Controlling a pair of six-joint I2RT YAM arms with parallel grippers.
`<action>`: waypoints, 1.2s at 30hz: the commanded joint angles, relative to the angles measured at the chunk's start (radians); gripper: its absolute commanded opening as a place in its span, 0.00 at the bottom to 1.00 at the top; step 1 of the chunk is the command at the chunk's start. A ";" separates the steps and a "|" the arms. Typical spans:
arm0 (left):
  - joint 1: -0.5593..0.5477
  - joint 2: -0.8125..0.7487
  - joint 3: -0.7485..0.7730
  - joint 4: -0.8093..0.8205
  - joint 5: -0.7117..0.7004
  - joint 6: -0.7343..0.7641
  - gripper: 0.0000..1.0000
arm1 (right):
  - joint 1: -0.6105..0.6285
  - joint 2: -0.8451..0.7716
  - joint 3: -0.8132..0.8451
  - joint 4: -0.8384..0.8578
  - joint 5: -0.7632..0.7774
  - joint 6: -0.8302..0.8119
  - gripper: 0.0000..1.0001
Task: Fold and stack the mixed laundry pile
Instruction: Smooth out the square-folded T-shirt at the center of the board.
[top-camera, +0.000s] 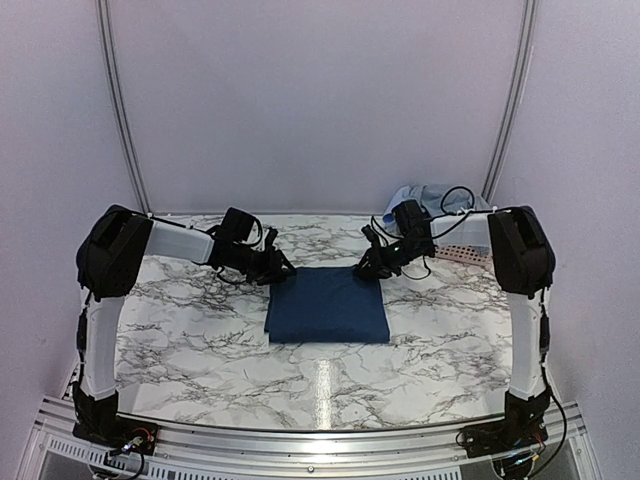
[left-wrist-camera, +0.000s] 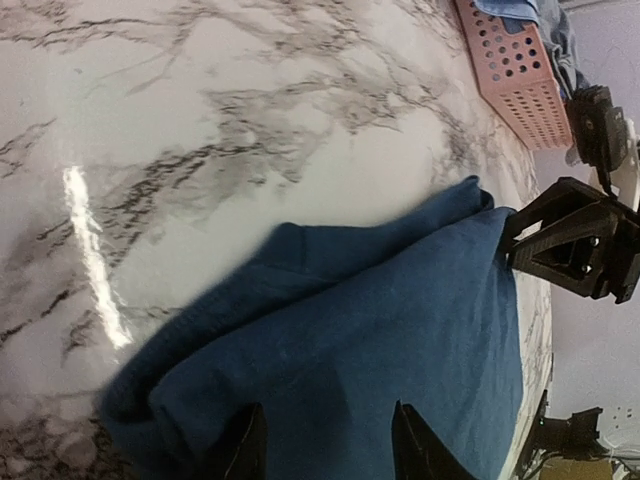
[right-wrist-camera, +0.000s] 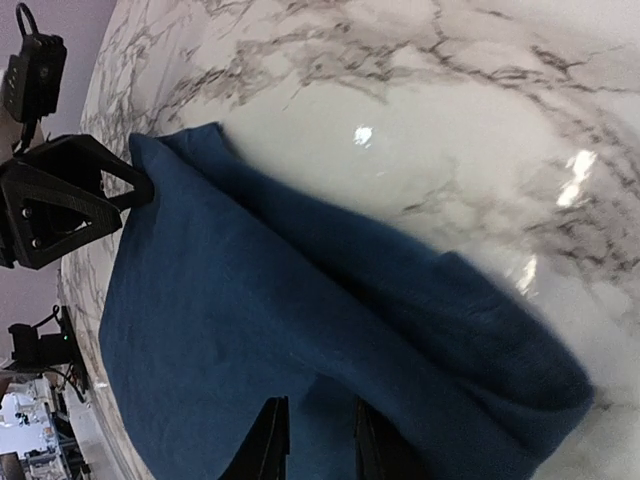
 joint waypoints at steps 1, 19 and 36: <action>0.045 0.064 0.047 0.096 0.001 -0.085 0.44 | -0.066 0.048 0.074 0.105 0.002 0.019 0.21; 0.078 -0.164 -0.093 0.026 -0.054 0.046 0.89 | -0.077 -0.074 0.034 0.091 -0.019 0.074 0.43; -0.136 -0.305 -0.469 0.242 0.054 -0.111 0.99 | 0.221 -0.204 -0.496 0.470 -0.247 0.373 0.56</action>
